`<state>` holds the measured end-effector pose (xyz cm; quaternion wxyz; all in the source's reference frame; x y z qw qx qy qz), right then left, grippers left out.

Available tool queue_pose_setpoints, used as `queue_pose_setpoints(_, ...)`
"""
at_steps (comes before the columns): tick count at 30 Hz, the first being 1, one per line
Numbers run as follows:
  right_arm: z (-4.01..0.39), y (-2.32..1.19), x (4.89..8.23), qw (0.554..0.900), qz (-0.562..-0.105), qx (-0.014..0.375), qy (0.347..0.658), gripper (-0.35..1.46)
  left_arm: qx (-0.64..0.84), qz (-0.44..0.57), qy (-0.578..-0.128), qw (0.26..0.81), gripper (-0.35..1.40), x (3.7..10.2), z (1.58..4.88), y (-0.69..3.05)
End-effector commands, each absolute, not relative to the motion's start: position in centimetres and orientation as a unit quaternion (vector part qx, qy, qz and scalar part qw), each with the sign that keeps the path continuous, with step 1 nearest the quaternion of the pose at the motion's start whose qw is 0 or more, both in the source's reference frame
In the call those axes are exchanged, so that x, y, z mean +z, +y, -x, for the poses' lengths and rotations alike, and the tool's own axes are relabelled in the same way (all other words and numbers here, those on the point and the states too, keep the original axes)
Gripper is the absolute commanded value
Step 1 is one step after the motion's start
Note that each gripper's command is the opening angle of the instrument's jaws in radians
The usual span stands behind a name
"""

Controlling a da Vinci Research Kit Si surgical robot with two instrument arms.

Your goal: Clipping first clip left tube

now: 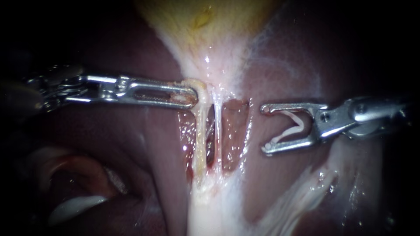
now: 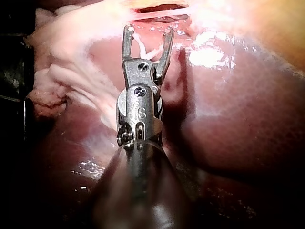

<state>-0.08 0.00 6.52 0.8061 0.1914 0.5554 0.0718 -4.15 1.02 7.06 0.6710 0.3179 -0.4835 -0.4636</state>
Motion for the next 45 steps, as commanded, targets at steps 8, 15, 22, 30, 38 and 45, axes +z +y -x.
queue_pose_setpoints(8,0.08,0.00,6.52,0.807,-0.190,0.073,0.555,0.49,-0.464,-0.323,-0.482,0.670,-0.35,6.85,4.03,1.01)
queue_pose_setpoints(15,0.06,0.01,6.53,0.807,-0.190,0.073,0.555,0.49,-0.465,-0.330,-0.480,0.666,-0.35,6.51,3.91,1.06)
queue_pose_setpoints(22,0.02,0.00,6.54,0.807,-0.189,0.073,0.554,0.49,-0.468,-0.332,-0.481,0.663,-0.35,6.34,3.89,1.06)
queue_pose_setpoints(30,-0.16,-0.11,6.64,0.806,-0.192,0.071,0.556,0.49,-0.468,-0.332,-0.481,0.663,-0.35,6.35,3.88,1.06)
queue_pose_setpoints(38,-0.48,-0.27,6.80,0.800,-0.212,0.084,0.555,0.49,-0.468,-0.332,-0.481,0.663,-0.35,6.36,3.88,1.06)
queue_pose_setpoints(45,-0.75,-0.34,6.87,0.796,-0.223,0.088,0.556,0.49,-0.468,-0.331,-0.481,0.663,-0.35,6.37,3.89,1.06)
